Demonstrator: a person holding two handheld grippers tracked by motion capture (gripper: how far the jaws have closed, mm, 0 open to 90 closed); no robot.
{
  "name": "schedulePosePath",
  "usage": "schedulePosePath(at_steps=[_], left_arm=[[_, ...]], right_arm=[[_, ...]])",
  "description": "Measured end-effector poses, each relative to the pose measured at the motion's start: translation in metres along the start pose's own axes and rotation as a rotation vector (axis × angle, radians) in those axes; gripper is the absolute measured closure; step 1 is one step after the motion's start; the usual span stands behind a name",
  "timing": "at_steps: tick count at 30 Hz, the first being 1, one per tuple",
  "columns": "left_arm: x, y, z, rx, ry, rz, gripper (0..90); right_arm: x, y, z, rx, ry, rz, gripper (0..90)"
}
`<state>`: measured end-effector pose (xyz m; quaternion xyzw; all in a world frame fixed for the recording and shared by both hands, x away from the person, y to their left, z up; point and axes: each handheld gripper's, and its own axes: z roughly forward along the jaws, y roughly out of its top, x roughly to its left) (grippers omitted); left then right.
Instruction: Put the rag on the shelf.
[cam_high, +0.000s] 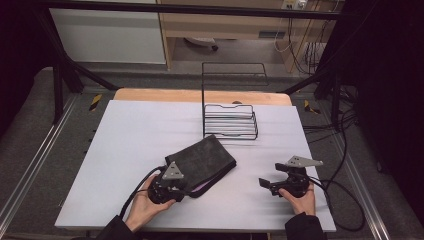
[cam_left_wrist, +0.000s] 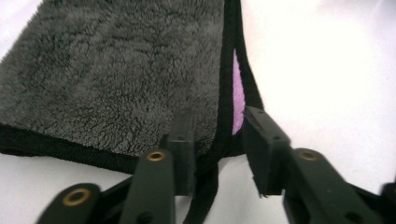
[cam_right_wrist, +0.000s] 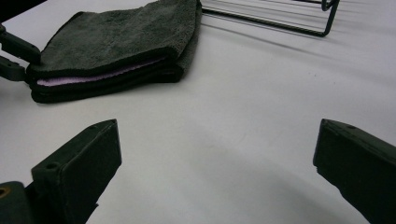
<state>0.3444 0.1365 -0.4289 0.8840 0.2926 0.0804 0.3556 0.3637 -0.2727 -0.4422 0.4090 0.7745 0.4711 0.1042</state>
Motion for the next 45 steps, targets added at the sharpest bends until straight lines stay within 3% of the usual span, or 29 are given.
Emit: schedulePosePath(at_steps=[5,10,14,16,19,25,28,29,31,35,40,45], left_arm=[[0.005,-0.002,0.003,-0.002,-0.019,-0.03,78.0],[0.005,-0.001,0.003,-0.001,-0.019,-0.026,84.3],[0.007,0.003,-0.003,-0.05,-0.068,-0.066,85.6],[0.005,0.006,-0.005,-0.069,-0.089,-0.068,85.7],[-0.004,0.01,0.003,-0.05,-0.111,-0.044,85.6],[-0.006,0.007,0.01,-0.008,-0.062,-0.015,81.7],[-0.008,0.006,0.006,-0.007,-0.048,-0.01,74.3],[-0.01,0.006,0.004,-0.004,-0.034,-0.003,62.5],[-0.01,0.003,0.001,0.012,-0.02,0.01,57.3],[-0.01,-0.003,-0.004,0.02,0.006,0.02,56.8],[-0.002,-0.01,-0.013,0.014,-0.008,-0.035,66.7],[0.003,-0.014,-0.007,0.038,-0.026,-0.063,70.7]], right_arm=[[0.0,0.0,0.0,0.0,0.0,0.001,1.8],[0.0,0.0,0.0,0.001,0.001,0.002,1.8],[0.0,0.0,0.001,0.002,0.001,0.003,1.9],[0.0,0.0,0.001,0.002,0.001,0.001,1.8],[0.0,0.0,0.001,0.003,0.001,0.001,1.8],[0.0,0.0,0.0,0.005,0.003,0.001,1.8],[0.0,0.0,0.001,0.005,0.005,0.001,1.8],[0.0,0.0,0.0,0.004,0.004,0.0,1.8],[0.0,0.0,0.0,0.003,0.004,0.001,1.8],[0.001,0.0,0.001,0.006,0.005,0.004,1.8],[0.0,0.0,0.002,0.005,0.007,0.003,1.9],[0.0,0.0,0.001,0.004,0.007,0.002,1.9]])
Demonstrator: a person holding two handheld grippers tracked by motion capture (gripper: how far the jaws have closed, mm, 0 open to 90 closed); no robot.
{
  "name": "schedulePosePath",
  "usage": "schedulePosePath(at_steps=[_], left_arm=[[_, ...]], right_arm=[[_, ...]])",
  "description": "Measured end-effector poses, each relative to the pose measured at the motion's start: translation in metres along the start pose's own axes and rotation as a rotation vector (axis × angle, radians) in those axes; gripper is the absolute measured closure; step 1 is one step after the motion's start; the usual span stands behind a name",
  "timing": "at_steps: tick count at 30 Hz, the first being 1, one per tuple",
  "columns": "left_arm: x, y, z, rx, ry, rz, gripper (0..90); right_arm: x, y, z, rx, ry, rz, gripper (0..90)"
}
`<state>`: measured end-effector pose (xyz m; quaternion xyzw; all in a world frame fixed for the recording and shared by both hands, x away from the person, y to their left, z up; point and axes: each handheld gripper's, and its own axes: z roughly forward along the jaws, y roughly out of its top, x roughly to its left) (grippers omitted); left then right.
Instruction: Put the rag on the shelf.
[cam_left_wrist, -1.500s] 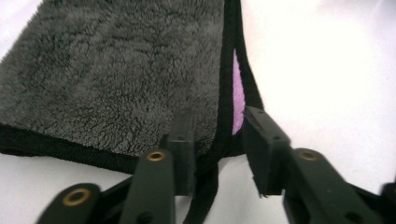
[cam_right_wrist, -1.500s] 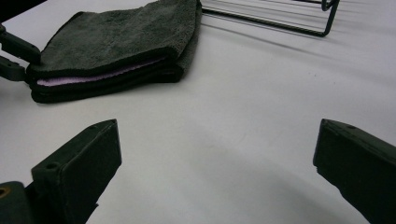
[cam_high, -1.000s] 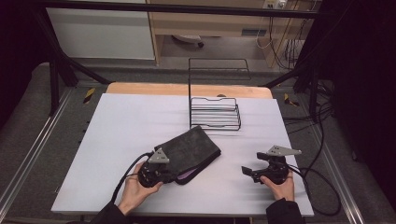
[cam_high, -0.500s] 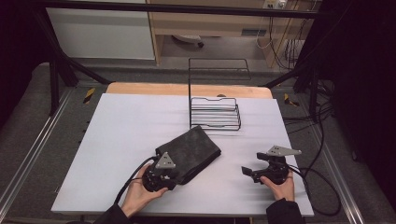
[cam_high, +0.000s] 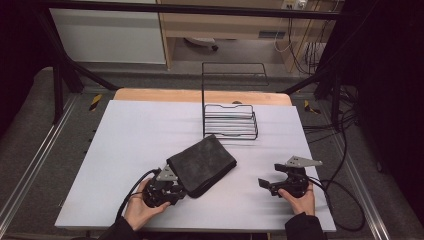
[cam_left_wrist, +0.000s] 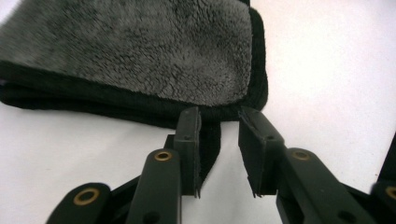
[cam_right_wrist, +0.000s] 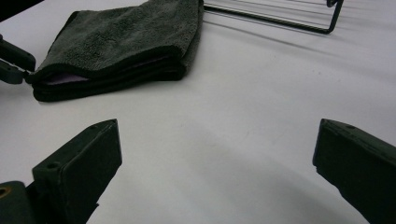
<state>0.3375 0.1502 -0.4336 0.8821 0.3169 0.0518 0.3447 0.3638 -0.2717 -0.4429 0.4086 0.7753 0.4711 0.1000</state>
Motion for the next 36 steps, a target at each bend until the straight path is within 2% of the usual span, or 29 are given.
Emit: schedulePosePath(at_steps=[4,6,7,9,14,17,20,24,28,29,30,36], left_arm=[[-0.001,-0.001,0.007,0.024,0.0,0.005,74.8],[0.0,-0.001,0.007,0.022,0.003,-0.004,81.1],[0.001,-0.001,0.007,0.022,0.008,-0.003,81.1],[0.004,-0.001,0.008,0.026,-0.005,-0.013,86.4],[0.004,-0.001,0.008,0.02,-0.014,-0.01,89.2],[0.002,-0.001,0.005,-0.001,-0.039,-0.02,89.6],[-0.004,0.001,0.003,-0.02,-0.054,-0.01,89.7],[-0.013,0.004,0.007,-0.023,-0.084,0.001,89.7],[-0.024,0.006,0.01,-0.038,-0.12,-0.006,89.7],[-0.031,0.008,0.013,-0.046,-0.136,-0.01,89.7],[-0.031,0.008,0.013,-0.046,-0.136,-0.01,89.7],[-0.05,0.016,0.026,-0.045,-0.164,0.013,89.7]], right_arm=[[0.0,0.0,0.0,0.0,0.001,0.002,1.9],[0.0,0.0,0.0,-0.001,0.002,0.002,2.0],[0.0,0.0,0.0,-0.001,0.002,0.002,2.0],[0.0,0.0,0.0,-0.004,0.003,0.003,2.3],[0.001,0.001,0.0,-0.004,0.004,-0.003,2.4],[0.001,0.001,0.0,-0.001,0.005,-0.004,2.4],[0.002,0.001,0.001,-0.001,0.007,-0.006,2.4],[0.003,0.002,0.002,-0.002,0.01,-0.002,2.5],[0.004,0.002,0.002,-0.004,0.014,0.0,2.6],[0.004,0.002,0.003,-0.005,0.014,0.0,2.7],[0.004,0.003,0.003,-0.004,0.014,-0.004,2.7],[0.008,0.005,0.006,-0.004,0.019,-0.006,3.1]])
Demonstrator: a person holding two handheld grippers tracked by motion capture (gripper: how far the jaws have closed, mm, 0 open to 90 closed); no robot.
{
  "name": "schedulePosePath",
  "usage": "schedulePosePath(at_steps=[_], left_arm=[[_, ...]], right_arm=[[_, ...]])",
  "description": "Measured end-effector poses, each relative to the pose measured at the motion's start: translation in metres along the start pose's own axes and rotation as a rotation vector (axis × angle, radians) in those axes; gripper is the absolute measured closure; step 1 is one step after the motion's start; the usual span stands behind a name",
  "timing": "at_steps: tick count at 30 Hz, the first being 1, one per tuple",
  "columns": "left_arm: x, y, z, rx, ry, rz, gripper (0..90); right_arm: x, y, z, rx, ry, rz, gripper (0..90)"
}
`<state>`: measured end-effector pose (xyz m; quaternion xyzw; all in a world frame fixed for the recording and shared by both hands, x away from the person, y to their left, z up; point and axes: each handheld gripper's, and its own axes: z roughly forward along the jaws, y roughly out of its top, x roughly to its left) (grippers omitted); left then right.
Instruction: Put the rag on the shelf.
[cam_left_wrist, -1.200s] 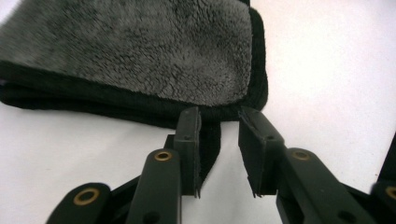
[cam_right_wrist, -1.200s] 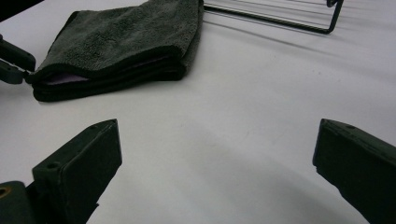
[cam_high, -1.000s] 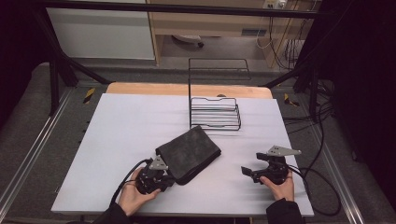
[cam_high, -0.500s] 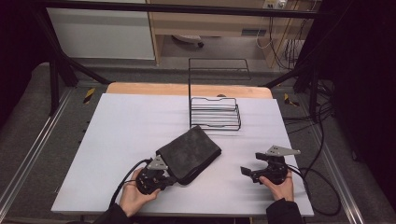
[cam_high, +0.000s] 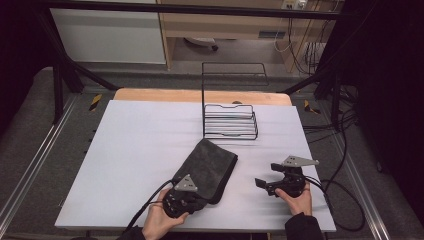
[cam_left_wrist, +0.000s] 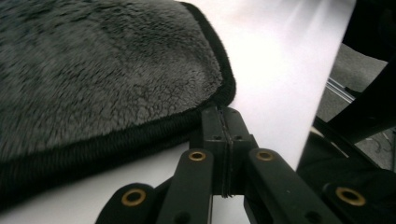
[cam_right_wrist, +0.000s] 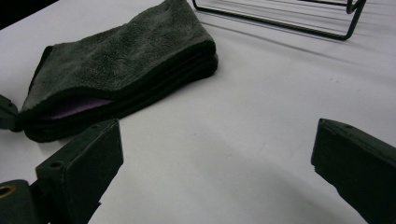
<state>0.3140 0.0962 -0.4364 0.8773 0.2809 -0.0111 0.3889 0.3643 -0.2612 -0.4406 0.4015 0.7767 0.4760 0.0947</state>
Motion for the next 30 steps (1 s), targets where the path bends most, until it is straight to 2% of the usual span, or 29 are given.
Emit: schedulePosePath(at_steps=[5,9,10,11,12,13,15,16,17,19,21,22,24,25,26,27,28,29,30], left_arm=[[-0.006,0.005,0.011,0.006,0.001,0.014,89.3],[-0.003,0.005,0.007,0.006,0.004,0.024,85.4],[-0.002,0.006,0.003,-0.003,0.002,0.017,76.8],[-0.001,0.007,-0.002,-0.009,0.007,0.015,76.8],[0.001,0.008,-0.008,-0.019,0.015,0.018,71.5],[0.002,0.009,-0.015,-0.027,0.024,0.023,62.7],[0.006,0.012,-0.03,-0.05,0.059,0.035,55.1],[0.009,0.014,-0.036,-0.059,0.081,0.032,50.8],[0.014,0.015,-0.042,-0.07,0.104,0.029,50.8],[0.028,0.015,-0.052,-0.09,0.142,0.007,43.8],[0.043,0.014,-0.058,-0.084,0.183,-0.021,42.5],[0.052,0.013,-0.058,-0.069,0.201,-0.035,40.1],[0.068,0.011,-0.056,-0.034,0.204,-0.085,37.4],[0.077,0.009,-0.055,-0.016,0.192,-0.113,35.9],[0.08,0.009,-0.054,-0.011,0.192,-0.124,35.5],[0.083,0.008,-0.052,-0.009,0.207,-0.13,35.6],[0.084,0.007,-0.05,-0.002,0.233,-0.113,35.6],[0.084,0.007,-0.048,0.005,0.25,-0.107,36.1],[0.085,0.006,-0.043,0.026,0.244,-0.104,36.1]], right_arm=[[0.002,0.0,0.002,0.008,0.005,-0.002,3.3],[0.003,0.0,0.003,0.013,0.002,0.008,3.9],[0.003,-0.001,0.003,0.012,0.003,0.011,4.4],[0.003,-0.001,0.003,0.012,0.003,0.011,4.4],[0.004,0.0,0.003,0.012,0.003,0.013,4.5],[0.006,0.0,0.003,0.012,0.005,0.013,5.5],[0.008,0.001,0.004,0.006,0.008,0.022,6.9],[0.01,0.002,0.004,0.008,0.011,0.022,7.7],[0.01,0.002,0.004,0.008,0.011,0.022,7.7],[0.018,0.004,0.007,0.007,0.001,0.001,10.3],[0.021,0.005,0.008,0.008,-0.001,-0.009,12.0],[0.027,0.006,0.012,0.008,-0.002,-0.013,13.8],[0.03,0.007,0.014,0.013,-0.002,-0.011,15.0],[0.033,0.008,0.017,0.022,-0.006,-0.007,15.5],[0.037,0.009,0.021,0.027,-0.011,-0.002,15.9],[0.043,0.011,0.025,0.034,-0.011,0.003,17.0],[0.043,0.011,0.025,0.034,-0.011,0.003,17.0],[0.05,0.013,0.031,0.026,-0.004,0.017,17.5],[0.054,0.014,0.034,0.028,0.0,0.017,17.5]])
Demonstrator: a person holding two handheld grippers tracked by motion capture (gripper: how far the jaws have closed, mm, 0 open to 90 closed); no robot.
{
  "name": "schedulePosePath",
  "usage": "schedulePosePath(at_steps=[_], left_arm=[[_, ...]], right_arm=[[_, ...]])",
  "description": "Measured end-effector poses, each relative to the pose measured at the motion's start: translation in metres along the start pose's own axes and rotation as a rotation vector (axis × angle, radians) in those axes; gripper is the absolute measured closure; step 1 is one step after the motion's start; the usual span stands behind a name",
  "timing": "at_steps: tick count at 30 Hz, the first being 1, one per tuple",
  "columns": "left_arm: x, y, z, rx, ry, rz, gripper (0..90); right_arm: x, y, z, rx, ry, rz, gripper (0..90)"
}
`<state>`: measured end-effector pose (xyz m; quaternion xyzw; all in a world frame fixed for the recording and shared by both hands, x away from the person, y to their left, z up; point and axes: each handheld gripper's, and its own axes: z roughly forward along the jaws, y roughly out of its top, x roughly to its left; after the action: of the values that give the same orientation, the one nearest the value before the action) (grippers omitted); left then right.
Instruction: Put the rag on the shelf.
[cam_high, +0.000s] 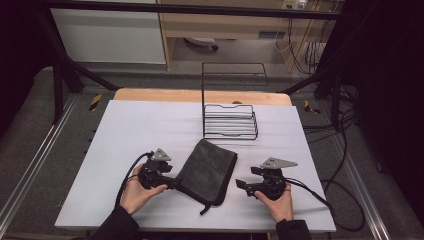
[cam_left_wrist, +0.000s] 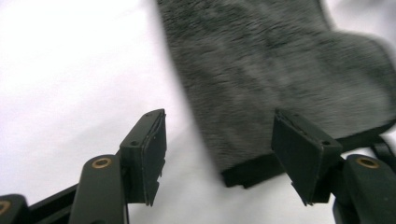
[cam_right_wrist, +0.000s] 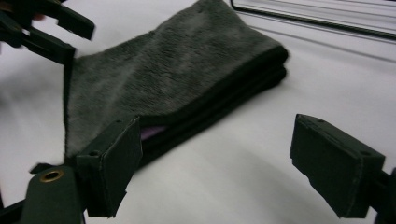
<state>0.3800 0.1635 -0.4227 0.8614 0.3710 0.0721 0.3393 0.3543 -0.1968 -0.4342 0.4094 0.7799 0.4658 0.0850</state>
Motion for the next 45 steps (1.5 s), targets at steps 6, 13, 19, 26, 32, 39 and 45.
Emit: schedulePosePath(at_steps=[6,13,19,26,32,39,45], left_arm=[[-0.001,-0.001,0.007,-0.002,-0.025,0.001,52.4],[-0.001,-0.011,0.01,-0.005,-0.058,-0.01,64.2],[-0.003,-0.014,0.011,-0.002,-0.085,-0.051,73.4],[-0.011,-0.017,0.004,0.005,-0.078,-0.037,82.9],[-0.017,-0.025,-0.003,0.0,-0.089,-0.049,83.2],[-0.029,-0.04,-0.012,-0.024,-0.08,-0.057,83.1],[-0.036,-0.046,-0.016,-0.029,-0.085,-0.076,82.9]], right_arm=[[0.027,0.006,0.023,0.013,0.002,0.005,16.7],[0.043,0.002,0.045,0.078,-0.082,-0.008,27.4],[0.044,-0.005,0.051,0.117,-0.096,-0.003,38.6],[0.044,-0.004,0.051,0.124,-0.07,0.007,48.3],[0.041,-0.004,0.052,0.116,-0.034,-0.037,49.3],[0.039,-0.001,0.056,0.111,-0.004,-0.042,47.8],[0.038,0.0,0.057,0.103,0.011,-0.072,48.6]])
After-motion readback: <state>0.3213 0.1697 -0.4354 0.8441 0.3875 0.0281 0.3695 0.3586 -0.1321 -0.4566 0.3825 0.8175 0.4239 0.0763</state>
